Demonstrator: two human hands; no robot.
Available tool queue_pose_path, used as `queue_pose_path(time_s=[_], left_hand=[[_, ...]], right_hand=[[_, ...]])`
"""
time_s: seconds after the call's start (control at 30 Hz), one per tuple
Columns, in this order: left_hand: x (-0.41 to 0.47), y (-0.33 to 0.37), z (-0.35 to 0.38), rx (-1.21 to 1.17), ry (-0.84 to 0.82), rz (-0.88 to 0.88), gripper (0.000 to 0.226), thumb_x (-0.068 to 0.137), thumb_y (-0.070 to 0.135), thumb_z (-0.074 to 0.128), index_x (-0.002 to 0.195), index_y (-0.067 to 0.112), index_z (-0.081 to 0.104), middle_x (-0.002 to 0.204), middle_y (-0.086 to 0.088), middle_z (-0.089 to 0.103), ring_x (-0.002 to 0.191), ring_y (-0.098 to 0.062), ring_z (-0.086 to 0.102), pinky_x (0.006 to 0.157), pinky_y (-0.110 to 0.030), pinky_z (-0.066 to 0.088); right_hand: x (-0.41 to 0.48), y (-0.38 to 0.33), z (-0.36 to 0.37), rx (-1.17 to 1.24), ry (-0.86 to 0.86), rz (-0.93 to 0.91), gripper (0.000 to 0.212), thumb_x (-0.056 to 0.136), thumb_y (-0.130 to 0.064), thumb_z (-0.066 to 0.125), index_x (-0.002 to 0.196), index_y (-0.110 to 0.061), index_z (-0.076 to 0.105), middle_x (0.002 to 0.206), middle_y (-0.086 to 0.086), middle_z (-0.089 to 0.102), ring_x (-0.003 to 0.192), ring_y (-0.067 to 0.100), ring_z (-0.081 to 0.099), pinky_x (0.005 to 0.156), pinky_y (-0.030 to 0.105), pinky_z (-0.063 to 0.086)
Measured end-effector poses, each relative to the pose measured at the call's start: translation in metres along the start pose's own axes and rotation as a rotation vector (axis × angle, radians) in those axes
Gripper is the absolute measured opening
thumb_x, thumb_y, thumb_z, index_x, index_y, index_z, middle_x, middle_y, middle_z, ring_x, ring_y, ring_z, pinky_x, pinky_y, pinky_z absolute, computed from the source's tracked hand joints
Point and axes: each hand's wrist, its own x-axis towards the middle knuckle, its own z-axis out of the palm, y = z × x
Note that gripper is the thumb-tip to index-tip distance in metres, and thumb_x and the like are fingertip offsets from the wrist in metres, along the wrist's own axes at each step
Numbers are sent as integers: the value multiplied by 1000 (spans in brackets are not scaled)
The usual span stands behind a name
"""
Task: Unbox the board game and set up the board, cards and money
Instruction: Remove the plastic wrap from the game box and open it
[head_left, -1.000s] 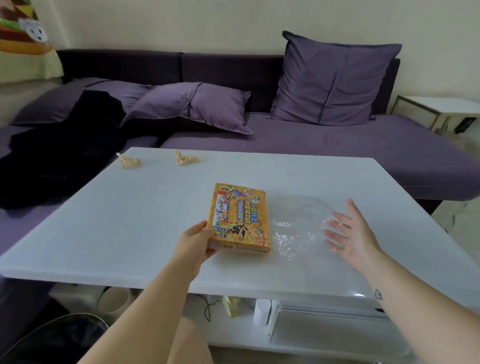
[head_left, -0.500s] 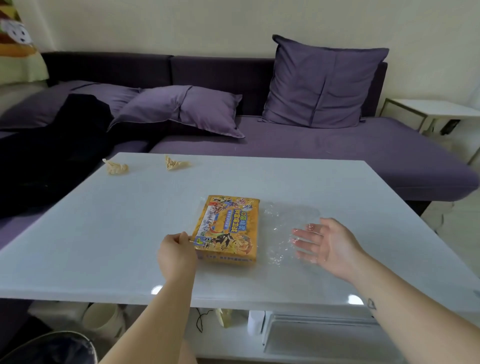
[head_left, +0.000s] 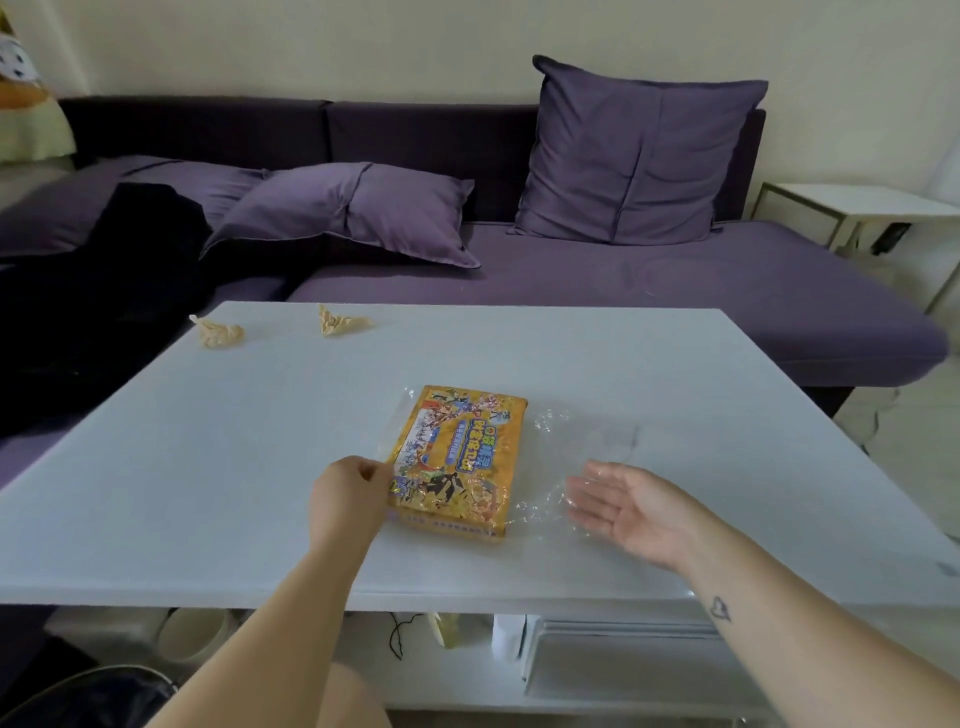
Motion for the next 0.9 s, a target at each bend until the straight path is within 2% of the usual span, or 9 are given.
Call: queue_pose_path(time_s=[0.07,0.2,0.37,0.4,0.53,0.6,0.67,0.77,0.9], left_hand=[[3,-1,-1,-40,31,-8,19,90,12,48,77,5,61,68,-18,68,70,-33,66,51,-25,32],[-5,-2,6,-119,70,-2,16,93,12,46,87,6,60,73,-11,66,64,-21,63,49,-25,35],[-10,3,10,-246,106,28,14,95,19,48,92,13,61,78,3,61,68,-13,55,52,-26,36],[-10,5,10,-268,106,37,14,96,19,48,92,14,60,80,3,62,69,-10,54,53,-24,36],[-8,10,5,-314,88,43,13,95,22,50,92,16,62,82,4,64,70,-6,55,54,-22,36],[-6,12,4,-364,68,43,13,94,22,52,92,16,63,83,2,66,70,-7,56,55,-21,36],[-4,14,3,-395,55,44,13,94,21,53,93,15,64,83,0,67,71,-9,58,56,-20,37],[-1,15,6,-381,45,28,14,94,22,53,90,15,64,82,0,67,71,-14,60,56,-22,38],[4,13,5,-396,41,2,14,93,16,52,84,16,62,87,-2,69,48,-14,63,49,-20,44]], right_hand=[[2,2,4,-14,-47,48,14,89,-9,57,101,-3,56,93,17,61,81,28,59,89,45,51],[8,4,15,-97,-142,108,9,90,-3,52,86,-1,60,78,16,65,67,25,65,65,37,58],[18,2,25,-202,-183,92,9,83,2,61,88,-4,66,72,7,71,57,17,67,57,26,57],[18,1,27,-217,-193,72,11,80,1,64,90,-2,67,75,8,72,60,18,68,58,26,57],[21,-2,34,-271,-223,26,51,62,-16,74,110,-2,66,98,12,69,86,26,62,82,34,52],[26,-2,37,-245,-254,39,42,71,-19,68,110,-2,65,99,12,69,86,24,65,80,35,55],[27,-3,40,-235,-258,50,28,80,-17,64,103,-3,66,89,11,72,74,21,70,66,33,60],[28,-3,38,-186,-260,74,16,83,-12,60,93,-2,67,74,12,72,61,21,69,60,34,58],[19,-4,32,-166,-355,97,22,84,2,52,78,5,72,73,17,70,62,26,70,57,40,59]])
